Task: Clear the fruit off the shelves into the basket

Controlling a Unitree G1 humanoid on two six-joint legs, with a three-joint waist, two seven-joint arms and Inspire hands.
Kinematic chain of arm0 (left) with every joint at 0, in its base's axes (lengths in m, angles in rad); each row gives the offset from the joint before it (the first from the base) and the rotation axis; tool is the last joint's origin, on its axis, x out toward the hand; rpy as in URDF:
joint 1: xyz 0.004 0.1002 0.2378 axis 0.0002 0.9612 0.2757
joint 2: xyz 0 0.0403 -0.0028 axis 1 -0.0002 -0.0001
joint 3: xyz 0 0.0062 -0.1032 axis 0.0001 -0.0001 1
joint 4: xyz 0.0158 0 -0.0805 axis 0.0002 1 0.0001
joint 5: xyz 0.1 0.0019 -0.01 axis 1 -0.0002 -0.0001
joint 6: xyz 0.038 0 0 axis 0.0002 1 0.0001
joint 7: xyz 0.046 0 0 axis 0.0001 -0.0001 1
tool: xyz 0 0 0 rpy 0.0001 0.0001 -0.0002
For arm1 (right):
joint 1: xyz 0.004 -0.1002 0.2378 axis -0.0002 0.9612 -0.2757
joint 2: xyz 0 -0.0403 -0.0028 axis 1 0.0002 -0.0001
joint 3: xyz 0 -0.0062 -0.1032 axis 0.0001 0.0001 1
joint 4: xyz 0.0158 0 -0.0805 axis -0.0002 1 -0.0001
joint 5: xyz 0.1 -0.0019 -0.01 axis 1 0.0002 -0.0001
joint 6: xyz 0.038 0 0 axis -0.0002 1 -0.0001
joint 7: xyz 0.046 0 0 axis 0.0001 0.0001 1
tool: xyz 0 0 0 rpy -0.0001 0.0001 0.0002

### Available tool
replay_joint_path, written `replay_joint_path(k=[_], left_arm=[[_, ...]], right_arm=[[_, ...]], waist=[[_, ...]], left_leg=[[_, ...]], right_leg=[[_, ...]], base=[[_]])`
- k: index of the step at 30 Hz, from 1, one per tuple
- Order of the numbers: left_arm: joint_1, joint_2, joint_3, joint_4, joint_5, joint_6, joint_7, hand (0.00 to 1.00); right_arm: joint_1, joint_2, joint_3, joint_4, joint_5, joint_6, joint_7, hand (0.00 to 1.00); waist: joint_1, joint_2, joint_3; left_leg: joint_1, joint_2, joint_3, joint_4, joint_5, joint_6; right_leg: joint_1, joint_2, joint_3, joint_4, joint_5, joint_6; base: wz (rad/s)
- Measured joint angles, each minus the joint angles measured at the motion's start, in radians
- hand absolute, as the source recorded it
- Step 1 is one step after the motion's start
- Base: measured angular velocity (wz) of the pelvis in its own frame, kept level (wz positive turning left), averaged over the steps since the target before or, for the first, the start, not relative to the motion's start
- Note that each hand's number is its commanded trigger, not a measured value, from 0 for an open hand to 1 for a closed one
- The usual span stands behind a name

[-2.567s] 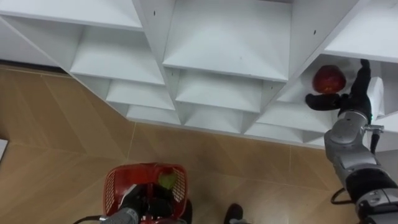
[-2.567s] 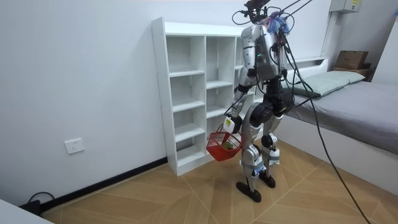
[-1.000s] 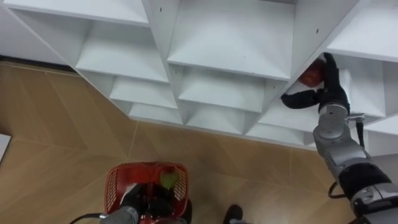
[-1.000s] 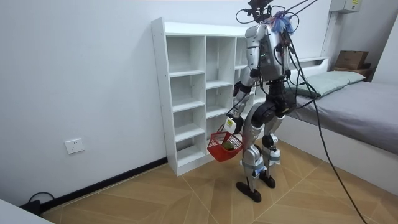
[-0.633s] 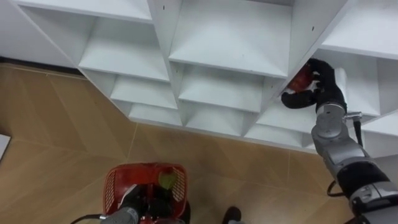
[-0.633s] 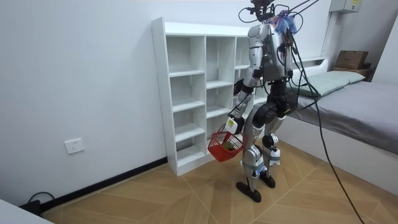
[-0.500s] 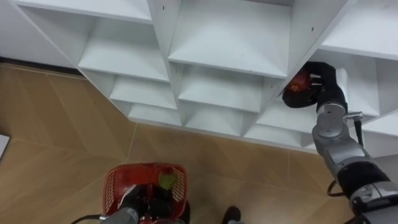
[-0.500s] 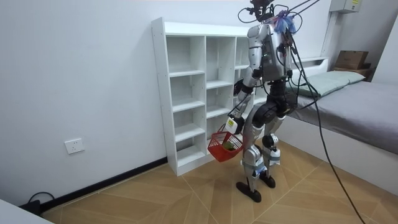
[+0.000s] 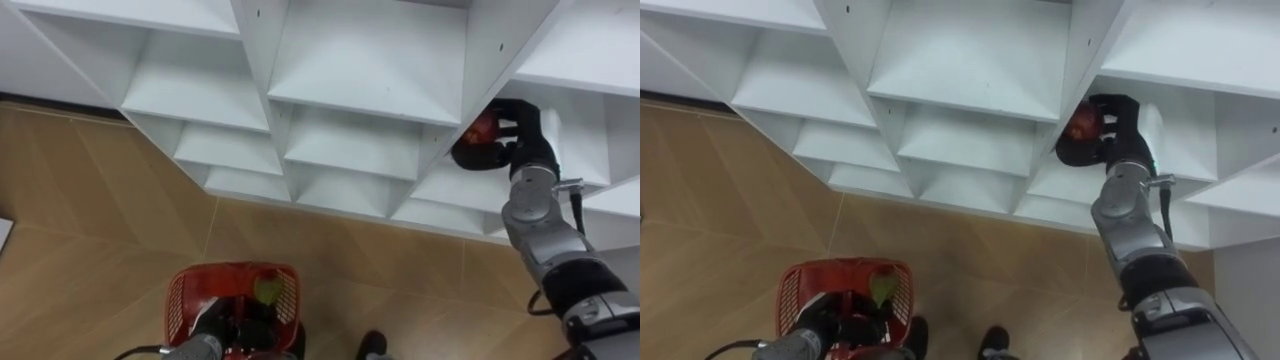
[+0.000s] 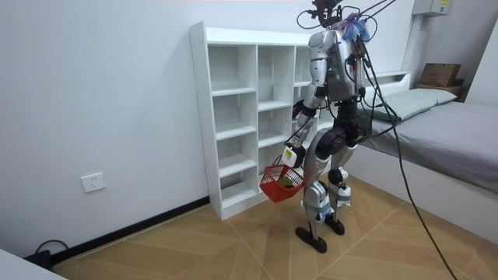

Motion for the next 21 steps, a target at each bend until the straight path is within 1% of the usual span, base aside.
replay_joint_path(k=[14, 17, 21], left_arm=[[0.0, 0.0, -0.002, -0.004, 0.0, -0.002, -0.004, 1.0], [0.0, 0.001, -0.002, -0.004, -0.001, -0.003, -0.004, 1.0], [0.0, 0.0, -0.005, 0.0, -0.003, -0.003, -0.005, 1.0]], right_arm=[[0.0, 0.002, 0.0, -0.007, 0.001, 0.0, -0.012, 1.0], [0.001, 0.009, 0.0, -0.007, 0.001, 0.0, -0.013, 1.0], [0.001, 0.024, 0.0, -0.011, 0.002, 0.0, -0.017, 1.0]], waist=[[-0.001, 0.0, -0.0001], [-0.004, 0.0, -0.0002], [-0.019, 0.0, -0.0002]], left_leg=[[0.003, 0.001, -0.002, -0.007, 0.0, 0.0], [0.01, 0.001, 0.0, -0.011, 0.0, 0.0], [0.019, 0.0, 0.002, -0.016, 0.0, 0.0]], right_leg=[[0.0, 0.001, -0.001, -0.001, 0.0, 0.0], [0.005, 0.0, 0.0, 0.0, 0.0, 0.0], [0.009, 0.0, 0.002, -0.001, 0.0, 0.0]], base=[[0.0], [0.0], [-0.01]])
